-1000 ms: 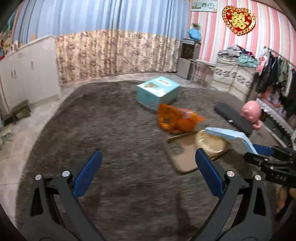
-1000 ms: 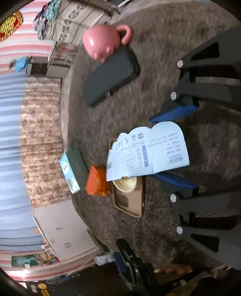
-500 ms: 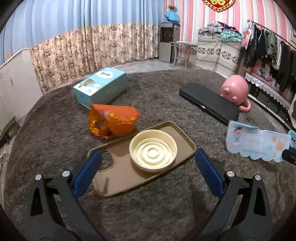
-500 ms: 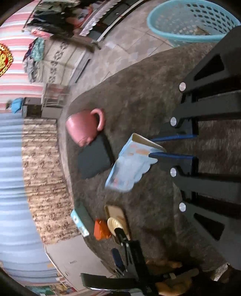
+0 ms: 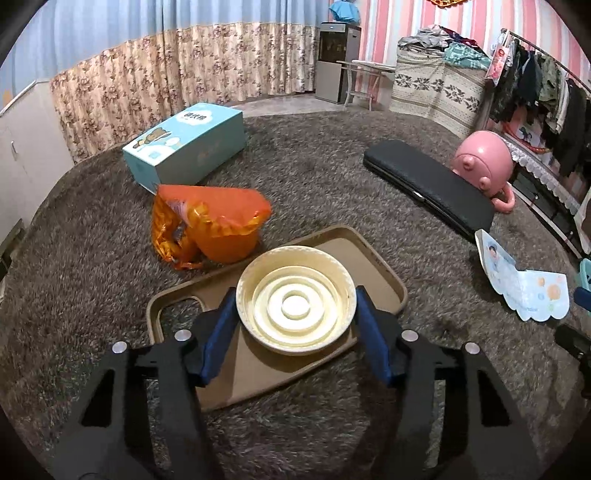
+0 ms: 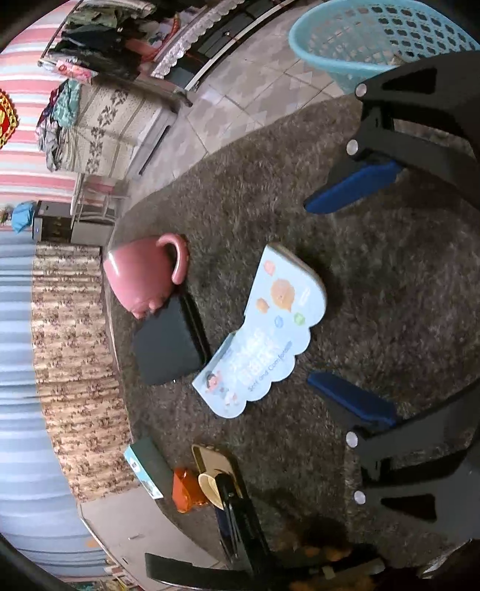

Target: Collect trash

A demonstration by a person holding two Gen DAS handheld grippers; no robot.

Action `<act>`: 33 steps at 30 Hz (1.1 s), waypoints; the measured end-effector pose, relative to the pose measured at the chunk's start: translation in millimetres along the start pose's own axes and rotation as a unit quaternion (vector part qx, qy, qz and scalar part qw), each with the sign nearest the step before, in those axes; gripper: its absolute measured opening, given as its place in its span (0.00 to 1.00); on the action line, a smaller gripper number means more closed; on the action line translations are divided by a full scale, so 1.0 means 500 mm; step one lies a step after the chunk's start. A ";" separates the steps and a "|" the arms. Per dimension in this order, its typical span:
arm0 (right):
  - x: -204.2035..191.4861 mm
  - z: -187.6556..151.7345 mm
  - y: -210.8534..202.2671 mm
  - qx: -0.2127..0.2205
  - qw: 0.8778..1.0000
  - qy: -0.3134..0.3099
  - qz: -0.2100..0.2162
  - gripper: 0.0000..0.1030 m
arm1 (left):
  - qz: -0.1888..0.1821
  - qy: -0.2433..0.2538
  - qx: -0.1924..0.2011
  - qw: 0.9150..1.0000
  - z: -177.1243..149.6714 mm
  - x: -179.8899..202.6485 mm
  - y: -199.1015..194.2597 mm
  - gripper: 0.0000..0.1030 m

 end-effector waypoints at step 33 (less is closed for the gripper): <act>-0.041 0.028 0.024 0.033 0.998 -0.044 0.025 0.91 | 0.001 -0.023 0.048 0.999 -0.054 -0.109 -0.173 0.59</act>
Point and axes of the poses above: each gripper's, at about its wrist camera, not at the fingertips, and y roughly the way its jaws point, x to its right, z to its top, the point moved 1 cm from there along y, roughly the way its jaws point, and after that the axes turned 1 degree about -y, right-handed, at the moved point
